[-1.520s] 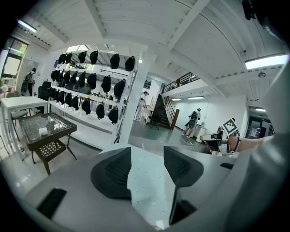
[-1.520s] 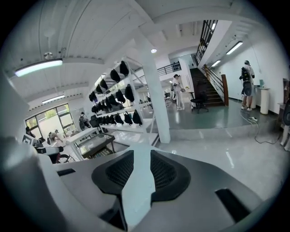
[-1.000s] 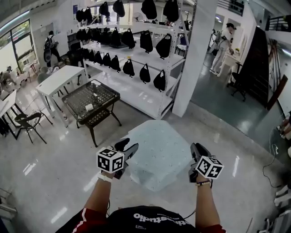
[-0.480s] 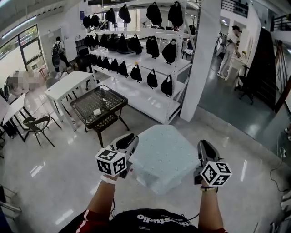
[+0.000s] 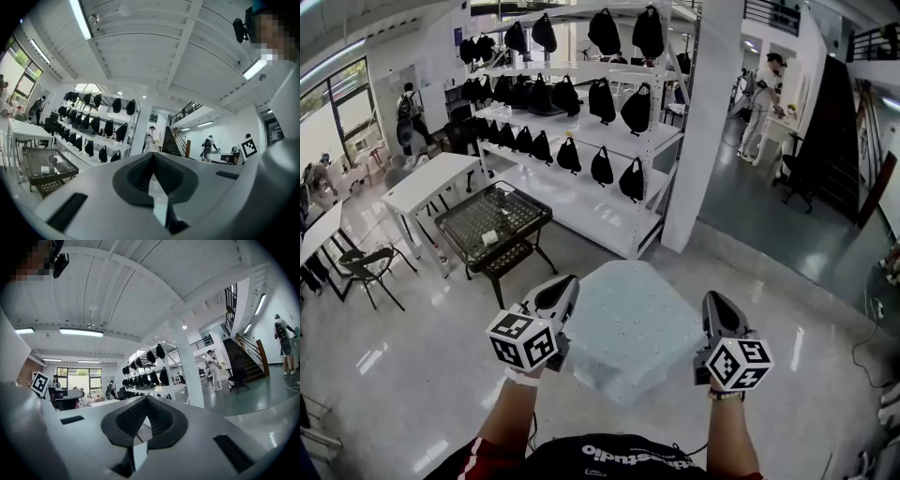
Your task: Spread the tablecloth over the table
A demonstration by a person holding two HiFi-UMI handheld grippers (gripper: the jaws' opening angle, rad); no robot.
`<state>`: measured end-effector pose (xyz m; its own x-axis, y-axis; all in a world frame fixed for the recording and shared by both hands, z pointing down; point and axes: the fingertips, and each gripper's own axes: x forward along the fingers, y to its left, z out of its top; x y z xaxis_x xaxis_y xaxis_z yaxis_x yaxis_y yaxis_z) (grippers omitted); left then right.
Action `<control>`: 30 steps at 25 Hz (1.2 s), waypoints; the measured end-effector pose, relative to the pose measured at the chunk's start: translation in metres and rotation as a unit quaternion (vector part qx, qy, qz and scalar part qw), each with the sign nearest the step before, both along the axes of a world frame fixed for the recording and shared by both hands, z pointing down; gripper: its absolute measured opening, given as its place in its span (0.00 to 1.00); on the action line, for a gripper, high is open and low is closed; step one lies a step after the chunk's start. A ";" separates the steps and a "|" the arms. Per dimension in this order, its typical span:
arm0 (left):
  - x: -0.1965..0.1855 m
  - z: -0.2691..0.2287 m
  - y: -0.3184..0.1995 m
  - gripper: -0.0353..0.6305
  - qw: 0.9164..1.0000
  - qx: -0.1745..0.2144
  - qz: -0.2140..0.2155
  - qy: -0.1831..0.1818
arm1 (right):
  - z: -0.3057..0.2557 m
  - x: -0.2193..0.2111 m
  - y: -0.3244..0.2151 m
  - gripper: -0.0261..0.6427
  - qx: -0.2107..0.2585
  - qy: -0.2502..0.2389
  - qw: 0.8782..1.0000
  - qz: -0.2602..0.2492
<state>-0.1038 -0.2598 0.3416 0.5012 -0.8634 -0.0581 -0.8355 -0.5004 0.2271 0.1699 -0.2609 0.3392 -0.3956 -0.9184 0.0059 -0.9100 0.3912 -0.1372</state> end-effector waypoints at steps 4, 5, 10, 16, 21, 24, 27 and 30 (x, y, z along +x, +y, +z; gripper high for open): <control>0.008 0.002 0.002 0.08 0.999 0.012 -0.004 -0.038 | 0.000 0.002 0.004 0.08 0.006 0.013 1.000 0.007; 0.010 0.004 0.002 0.08 0.999 0.014 -0.005 -0.047 | 0.002 0.003 0.004 0.08 0.005 0.017 1.000 0.010; 0.012 0.014 -0.002 0.08 0.999 0.005 -0.011 -0.047 | 0.006 0.008 0.005 0.08 0.004 0.035 0.999 0.024; 0.004 0.016 -0.001 0.08 0.998 0.014 -0.035 -0.055 | 0.014 0.022 0.006 0.08 0.000 0.057 0.997 0.053; -0.004 0.014 -0.001 0.08 0.998 0.013 -0.044 -0.052 | 0.016 0.025 0.007 0.08 -0.008 0.048 0.997 0.054; -0.009 0.015 0.001 0.08 0.998 0.014 -0.050 -0.046 | 0.018 0.021 0.009 0.08 -0.010 0.044 0.998 0.048; -0.011 0.017 0.003 0.08 0.998 0.015 -0.050 -0.045 | 0.023 0.017 0.010 0.08 -0.014 0.041 0.998 0.043; -0.009 0.015 0.000 0.08 0.998 0.015 -0.049 -0.044 | 0.022 0.018 0.009 0.08 -0.016 0.041 0.998 0.041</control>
<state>-0.1128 -0.2593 0.3566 0.4180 -0.9074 -0.0442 -0.8971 -0.4199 0.1373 0.1875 -0.2524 0.3615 -0.3159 -0.9466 0.0642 -0.9476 0.3114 -0.0718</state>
